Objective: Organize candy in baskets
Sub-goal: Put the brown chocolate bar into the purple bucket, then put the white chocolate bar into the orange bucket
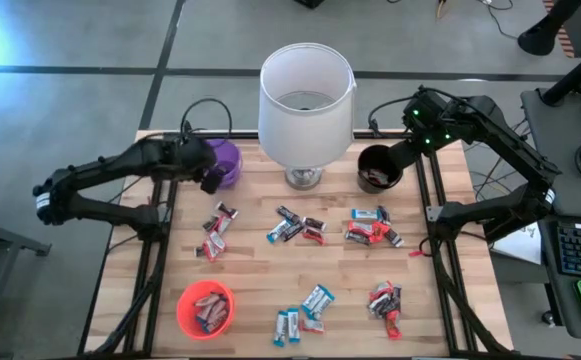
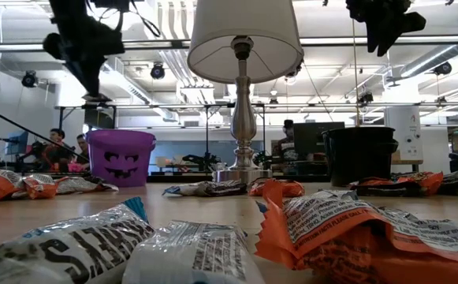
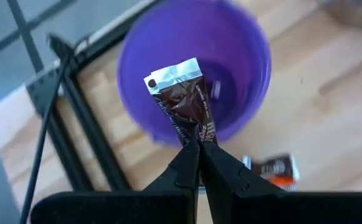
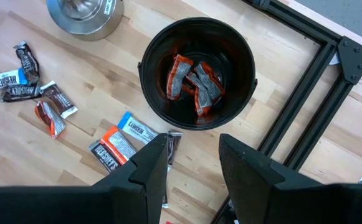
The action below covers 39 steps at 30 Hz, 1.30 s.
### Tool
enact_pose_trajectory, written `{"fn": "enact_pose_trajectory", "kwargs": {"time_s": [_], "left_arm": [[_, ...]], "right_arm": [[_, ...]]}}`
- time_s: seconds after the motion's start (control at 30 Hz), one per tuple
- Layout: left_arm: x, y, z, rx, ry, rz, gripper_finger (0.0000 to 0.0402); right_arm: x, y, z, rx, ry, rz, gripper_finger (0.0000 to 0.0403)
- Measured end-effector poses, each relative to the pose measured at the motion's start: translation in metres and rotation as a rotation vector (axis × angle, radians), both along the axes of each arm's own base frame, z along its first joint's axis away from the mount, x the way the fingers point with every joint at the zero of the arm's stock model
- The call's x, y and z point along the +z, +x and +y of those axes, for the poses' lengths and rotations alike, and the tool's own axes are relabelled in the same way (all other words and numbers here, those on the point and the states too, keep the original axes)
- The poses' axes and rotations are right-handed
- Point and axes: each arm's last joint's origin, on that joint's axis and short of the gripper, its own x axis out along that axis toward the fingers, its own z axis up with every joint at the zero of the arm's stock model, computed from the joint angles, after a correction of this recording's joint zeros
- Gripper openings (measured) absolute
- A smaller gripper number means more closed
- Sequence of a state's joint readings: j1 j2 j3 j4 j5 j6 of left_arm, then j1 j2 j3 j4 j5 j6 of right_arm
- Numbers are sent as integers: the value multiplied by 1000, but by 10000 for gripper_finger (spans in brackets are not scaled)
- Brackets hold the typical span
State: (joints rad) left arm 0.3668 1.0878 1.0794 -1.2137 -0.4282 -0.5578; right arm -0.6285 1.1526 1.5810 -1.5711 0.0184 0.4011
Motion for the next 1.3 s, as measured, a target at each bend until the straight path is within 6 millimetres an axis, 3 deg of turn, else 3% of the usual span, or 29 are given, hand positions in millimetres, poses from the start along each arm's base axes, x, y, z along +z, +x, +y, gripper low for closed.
{"fn": "enact_pose_trajectory", "kwargs": {"time_s": [0.27,0.47,0.63,0.9,1.3], "left_arm": [[2,9,25,-62,93,-26,0],[-3,15,29,-132,52,7,4],[-9,19,33,-153,27,35,33],[-11,21,33,-196,27,68,82],[12,-3,15,-295,-13,-102,77]], "right_arm": [[0,0,0,0,1,1,137],[0,0,0,-22,7,-4,137],[0,0,0,-57,17,-12,137],[0,1,0,-52,36,-26,137],[2,11,16,111,344,-224,137]]}}
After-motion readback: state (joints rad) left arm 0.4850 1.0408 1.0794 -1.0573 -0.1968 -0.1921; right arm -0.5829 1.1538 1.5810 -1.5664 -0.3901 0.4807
